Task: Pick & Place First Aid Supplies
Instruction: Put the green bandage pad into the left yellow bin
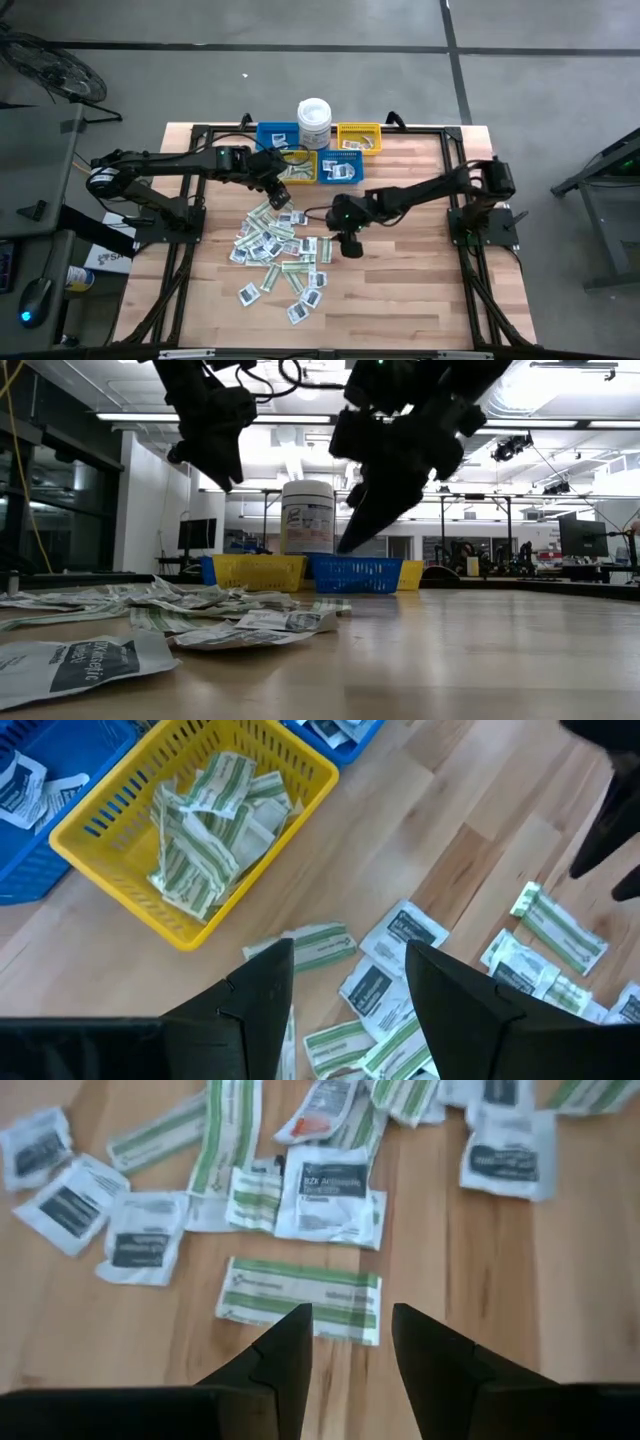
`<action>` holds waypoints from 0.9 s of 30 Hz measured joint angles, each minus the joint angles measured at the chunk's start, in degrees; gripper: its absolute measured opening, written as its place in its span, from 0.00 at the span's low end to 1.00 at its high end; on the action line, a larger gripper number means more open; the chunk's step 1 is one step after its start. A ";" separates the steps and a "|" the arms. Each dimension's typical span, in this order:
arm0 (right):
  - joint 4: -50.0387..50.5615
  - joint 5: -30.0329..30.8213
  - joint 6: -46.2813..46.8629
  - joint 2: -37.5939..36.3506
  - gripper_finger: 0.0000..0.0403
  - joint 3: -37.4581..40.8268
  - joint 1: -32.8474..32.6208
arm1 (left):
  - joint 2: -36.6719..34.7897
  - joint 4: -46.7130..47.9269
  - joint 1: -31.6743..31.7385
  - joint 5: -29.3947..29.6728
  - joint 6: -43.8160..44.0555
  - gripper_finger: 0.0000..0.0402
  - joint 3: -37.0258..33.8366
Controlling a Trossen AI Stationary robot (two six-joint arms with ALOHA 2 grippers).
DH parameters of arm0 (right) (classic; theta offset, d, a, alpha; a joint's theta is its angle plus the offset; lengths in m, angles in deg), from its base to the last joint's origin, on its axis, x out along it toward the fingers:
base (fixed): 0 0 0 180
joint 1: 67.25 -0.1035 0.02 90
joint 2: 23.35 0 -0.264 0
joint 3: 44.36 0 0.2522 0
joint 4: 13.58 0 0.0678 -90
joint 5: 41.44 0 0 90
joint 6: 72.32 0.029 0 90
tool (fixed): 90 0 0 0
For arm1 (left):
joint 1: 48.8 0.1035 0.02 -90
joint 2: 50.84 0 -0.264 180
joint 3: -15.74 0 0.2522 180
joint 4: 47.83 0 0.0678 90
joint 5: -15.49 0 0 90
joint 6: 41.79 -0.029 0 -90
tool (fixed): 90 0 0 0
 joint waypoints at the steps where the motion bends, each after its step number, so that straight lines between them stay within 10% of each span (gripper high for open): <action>1: -0.35 0.70 -0.17 0.82 0.33 0.02 -0.38 | 0.00 0.14 0.00 0.00 -0.03 0.48 0.00; 17: -5.37 9.52 4.63 9.44 0.32 -0.18 -2.81 | 0.00 0.47 0.00 0.02 -1.02 0.48 0.00; 27: -3.89 10.57 7.61 10.96 0.04 -0.27 -2.78 | 0.00 0.51 0.00 0.00 -1.04 0.48 0.00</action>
